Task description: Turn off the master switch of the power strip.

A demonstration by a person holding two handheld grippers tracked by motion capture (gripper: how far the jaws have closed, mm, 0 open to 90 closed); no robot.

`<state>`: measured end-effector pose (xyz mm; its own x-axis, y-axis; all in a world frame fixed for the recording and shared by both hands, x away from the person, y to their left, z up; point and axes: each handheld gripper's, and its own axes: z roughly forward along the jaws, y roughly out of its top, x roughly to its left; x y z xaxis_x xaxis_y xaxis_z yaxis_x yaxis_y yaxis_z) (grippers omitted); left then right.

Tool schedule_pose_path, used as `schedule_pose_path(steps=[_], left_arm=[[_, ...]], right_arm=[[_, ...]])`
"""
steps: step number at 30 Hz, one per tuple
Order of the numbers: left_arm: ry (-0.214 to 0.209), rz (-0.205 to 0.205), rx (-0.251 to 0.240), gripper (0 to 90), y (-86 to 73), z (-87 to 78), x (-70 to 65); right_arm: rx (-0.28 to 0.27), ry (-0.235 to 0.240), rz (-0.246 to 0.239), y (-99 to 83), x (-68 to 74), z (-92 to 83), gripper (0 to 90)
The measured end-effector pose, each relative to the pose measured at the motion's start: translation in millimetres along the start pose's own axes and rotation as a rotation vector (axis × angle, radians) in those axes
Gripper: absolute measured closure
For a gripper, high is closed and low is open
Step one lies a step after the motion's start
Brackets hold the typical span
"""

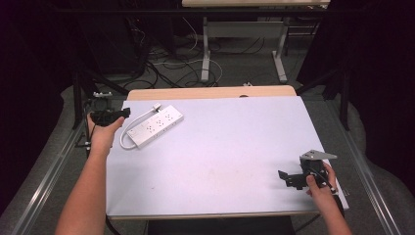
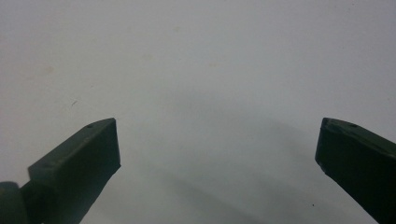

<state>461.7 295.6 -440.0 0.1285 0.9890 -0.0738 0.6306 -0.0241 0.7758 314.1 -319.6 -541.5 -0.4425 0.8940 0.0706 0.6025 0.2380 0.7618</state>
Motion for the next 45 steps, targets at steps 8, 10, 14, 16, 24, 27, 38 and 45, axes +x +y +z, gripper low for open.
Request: schedule_pose_path(steps=[8, 10, 14, 16, 24, 27, 38, 45], left_arm=[[-0.013, -0.008, 0.044, 44.6, 0.3, 12.4, 3.9], [-0.004, 0.006, 0.048, 47.6, 0.1, 14.9, 3.9], [0.012, 0.010, 0.052, 51.6, -0.1, 19.4, 3.9], [0.003, -0.008, 0.053, 53.6, 0.0, 21.7, 5.1], [0.007, -0.036, 0.106, 68.4, -0.5, 33.1, 6.3], [0.007, -0.044, 0.116, 72.2, -0.7, 36.0, 7.0], [0.007, -0.039, 0.169, 90.0, -3.1, 43.1, 9.5], [0.007, -0.046, 0.210, 90.0, -6.5, 52.5, 8.4]], right_arm=[[-0.001, 0.000, -0.003, -0.1, 0.4, 1.2, 0.0], [-0.004, -0.001, -0.005, 0.0, 0.2, 0.8, 0.0], [-0.004, -0.002, -0.004, -0.2, 0.0, 0.9, 0.0], [-0.002, -0.003, -0.003, -0.2, 0.2, 0.9, 0.0], [-0.002, -0.001, -0.004, -0.1, 0.4, 1.1, 0.0], [-0.001, -0.002, -0.004, -0.4, -0.2, 1.3, 0.0], [0.003, 0.001, -0.005, -0.8, 0.4, 2.3, 0.0], [0.004, 0.000, -0.005, -1.0, 0.4, 2.9, 0.0]])
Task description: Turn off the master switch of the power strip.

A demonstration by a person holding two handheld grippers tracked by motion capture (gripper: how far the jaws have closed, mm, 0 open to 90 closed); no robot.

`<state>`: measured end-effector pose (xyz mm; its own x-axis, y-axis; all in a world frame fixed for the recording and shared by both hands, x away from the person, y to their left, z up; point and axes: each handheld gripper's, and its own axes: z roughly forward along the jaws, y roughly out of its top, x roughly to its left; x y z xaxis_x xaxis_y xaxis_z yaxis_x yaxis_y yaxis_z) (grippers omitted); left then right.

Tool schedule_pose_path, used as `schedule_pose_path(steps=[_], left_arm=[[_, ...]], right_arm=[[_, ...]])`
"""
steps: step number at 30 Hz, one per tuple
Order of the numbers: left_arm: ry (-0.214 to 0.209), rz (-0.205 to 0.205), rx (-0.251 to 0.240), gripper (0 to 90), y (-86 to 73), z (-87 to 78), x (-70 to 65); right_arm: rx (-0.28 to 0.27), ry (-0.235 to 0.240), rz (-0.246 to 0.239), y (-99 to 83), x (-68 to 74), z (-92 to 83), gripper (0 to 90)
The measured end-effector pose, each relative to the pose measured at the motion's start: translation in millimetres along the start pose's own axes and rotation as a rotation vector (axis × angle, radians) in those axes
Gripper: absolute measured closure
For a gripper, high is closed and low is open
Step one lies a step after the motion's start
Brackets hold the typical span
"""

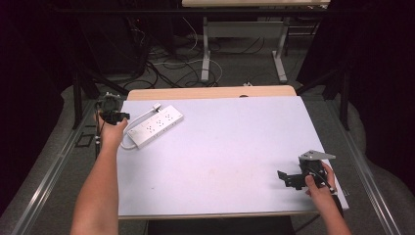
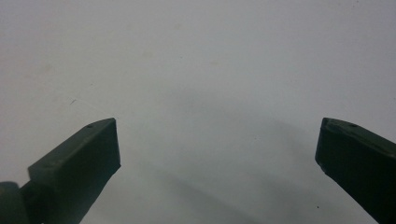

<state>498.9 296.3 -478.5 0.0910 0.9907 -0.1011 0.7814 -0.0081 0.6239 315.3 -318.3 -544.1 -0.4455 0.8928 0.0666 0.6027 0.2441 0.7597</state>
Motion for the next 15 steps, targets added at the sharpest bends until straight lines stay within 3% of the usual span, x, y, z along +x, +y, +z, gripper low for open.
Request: schedule_pose_path(steps=[10, 13, 15], left_arm=[[-0.012, -0.010, 0.041, 90.0, -6.5, 18.9, -3.3], [-0.023, 0.010, 0.078, 90.0, -7.4, 21.9, -1.8], [-0.015, 0.011, 0.077, 90.0, -9.1, 25.5, -2.3]], right_arm=[[0.002, 0.002, 0.001, -1.0, -0.1, 1.3, 0.0], [0.005, 0.003, 0.003, -1.1, 0.2, 1.5, 0.0], [0.003, 0.000, -0.002, -0.8, 0.0, 1.2, 0.0]])
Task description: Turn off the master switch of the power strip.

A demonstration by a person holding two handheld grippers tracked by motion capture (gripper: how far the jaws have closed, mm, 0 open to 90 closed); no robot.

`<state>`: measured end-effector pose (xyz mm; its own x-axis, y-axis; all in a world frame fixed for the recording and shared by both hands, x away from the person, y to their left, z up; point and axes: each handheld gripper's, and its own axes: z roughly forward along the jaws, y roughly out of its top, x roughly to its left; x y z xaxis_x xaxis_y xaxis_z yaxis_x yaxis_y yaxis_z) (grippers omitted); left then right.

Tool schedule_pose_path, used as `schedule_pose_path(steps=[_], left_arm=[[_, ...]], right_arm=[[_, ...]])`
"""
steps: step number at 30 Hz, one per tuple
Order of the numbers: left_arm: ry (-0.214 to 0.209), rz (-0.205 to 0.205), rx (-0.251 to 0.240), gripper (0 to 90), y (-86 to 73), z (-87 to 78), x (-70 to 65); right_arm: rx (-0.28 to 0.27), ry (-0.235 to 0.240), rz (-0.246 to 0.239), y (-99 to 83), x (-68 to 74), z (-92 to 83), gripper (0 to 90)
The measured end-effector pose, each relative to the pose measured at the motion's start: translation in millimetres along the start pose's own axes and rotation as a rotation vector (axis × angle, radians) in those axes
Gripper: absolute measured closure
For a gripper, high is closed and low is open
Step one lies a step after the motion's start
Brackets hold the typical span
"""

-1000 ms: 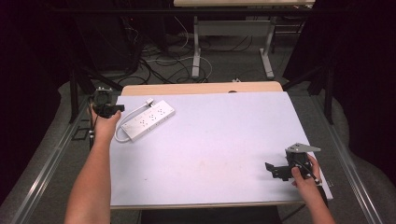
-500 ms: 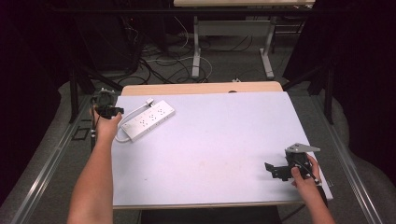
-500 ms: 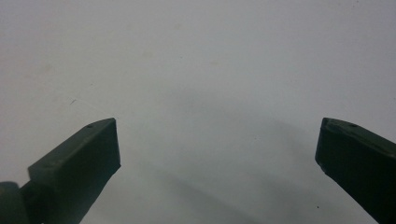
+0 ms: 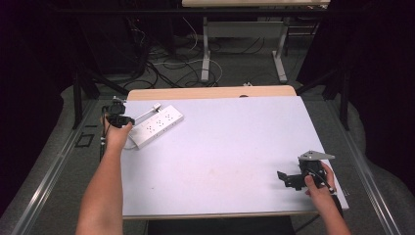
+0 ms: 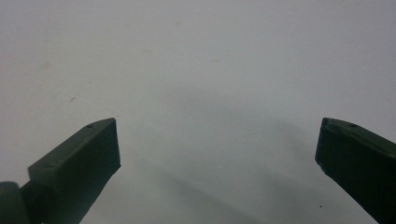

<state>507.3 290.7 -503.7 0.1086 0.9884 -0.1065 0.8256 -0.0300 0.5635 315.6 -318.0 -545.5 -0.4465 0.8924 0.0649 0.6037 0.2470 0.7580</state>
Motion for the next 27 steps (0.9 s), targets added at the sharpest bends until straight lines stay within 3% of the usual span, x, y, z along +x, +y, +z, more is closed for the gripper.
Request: schedule_pose_path(steps=[11, 27], left_arm=[[0.029, 0.050, 0.090, 90.0, -2.2, 9.4, -3.0], [0.020, 0.051, 0.126, 90.0, -6.9, 3.0, -1.7]], right_arm=[[0.003, 0.008, 0.001, 0.0, 2.0, 0.2, 0.0], [0.008, 0.007, -0.005, -0.7, 1.9, 1.4, 0.0]])
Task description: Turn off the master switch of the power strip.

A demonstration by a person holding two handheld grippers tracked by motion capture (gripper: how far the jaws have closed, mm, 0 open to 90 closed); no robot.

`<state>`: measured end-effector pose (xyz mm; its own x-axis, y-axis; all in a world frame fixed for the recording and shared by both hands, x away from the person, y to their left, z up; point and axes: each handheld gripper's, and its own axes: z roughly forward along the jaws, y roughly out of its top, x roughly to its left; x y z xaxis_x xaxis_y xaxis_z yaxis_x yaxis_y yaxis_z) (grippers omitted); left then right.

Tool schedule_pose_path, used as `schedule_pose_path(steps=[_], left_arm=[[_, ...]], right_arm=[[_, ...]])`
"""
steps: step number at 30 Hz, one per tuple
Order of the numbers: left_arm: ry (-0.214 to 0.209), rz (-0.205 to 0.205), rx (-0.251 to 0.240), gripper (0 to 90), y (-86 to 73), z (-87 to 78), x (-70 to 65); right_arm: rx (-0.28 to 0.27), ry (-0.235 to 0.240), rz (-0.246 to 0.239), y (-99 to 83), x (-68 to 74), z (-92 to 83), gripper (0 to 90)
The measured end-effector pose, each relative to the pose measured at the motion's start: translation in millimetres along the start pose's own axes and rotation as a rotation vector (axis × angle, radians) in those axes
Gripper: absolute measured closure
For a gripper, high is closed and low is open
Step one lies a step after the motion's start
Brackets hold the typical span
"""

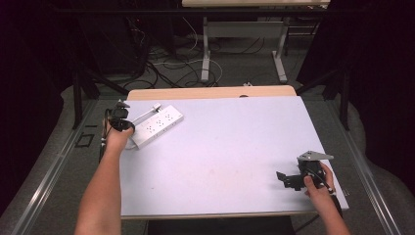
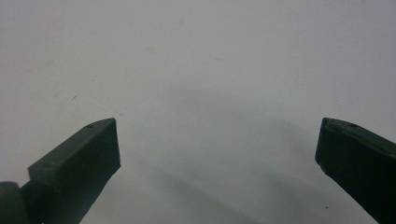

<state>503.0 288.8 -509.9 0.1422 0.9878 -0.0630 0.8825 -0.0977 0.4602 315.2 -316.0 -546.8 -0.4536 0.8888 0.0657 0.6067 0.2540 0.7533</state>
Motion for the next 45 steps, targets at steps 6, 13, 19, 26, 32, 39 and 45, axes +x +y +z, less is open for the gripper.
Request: schedule_pose_path(steps=[6, 13, 19, 26, 32, 39, 45], left_arm=[[-0.013, -0.020, -0.014, 90.0, -2.3, 1.9, -0.3], [-0.026, 0.002, -0.013, 90.0, -4.3, 2.7, 0.7], [0.011, 0.022, -0.014, 90.0, -4.4, 3.1, -5.2], [-0.004, 0.003, -0.019, 90.0, -3.0, -0.5, 0.2], [-0.010, -0.023, -0.030, 90.0, -2.5, -3.2, 2.2], [-0.018, -0.029, -0.034, 90.0, 0.3, -9.5, 3.6], [-0.030, -0.029, -0.036, 90.0, 2.4, -12.7, 4.5]], right_arm=[[-0.001, -0.002, 0.002, 0.1, -0.3, -0.6, 0.0], [0.001, 0.001, 0.000, -0.2, -0.3, 0.5, 0.0], [0.004, 0.001, -0.003, -0.4, 0.1, 1.2, 0.0], [0.001, 0.000, 0.001, 0.3, -0.9, -0.4, 0.0], [0.000, -0.001, 0.000, 0.2, -1.4, 0.6, 0.0], [-0.002, 0.000, -0.003, 0.6, -0.8, 0.0, 0.0], [-0.001, 0.001, -0.001, 0.6, -0.9, 0.2, 0.0]])
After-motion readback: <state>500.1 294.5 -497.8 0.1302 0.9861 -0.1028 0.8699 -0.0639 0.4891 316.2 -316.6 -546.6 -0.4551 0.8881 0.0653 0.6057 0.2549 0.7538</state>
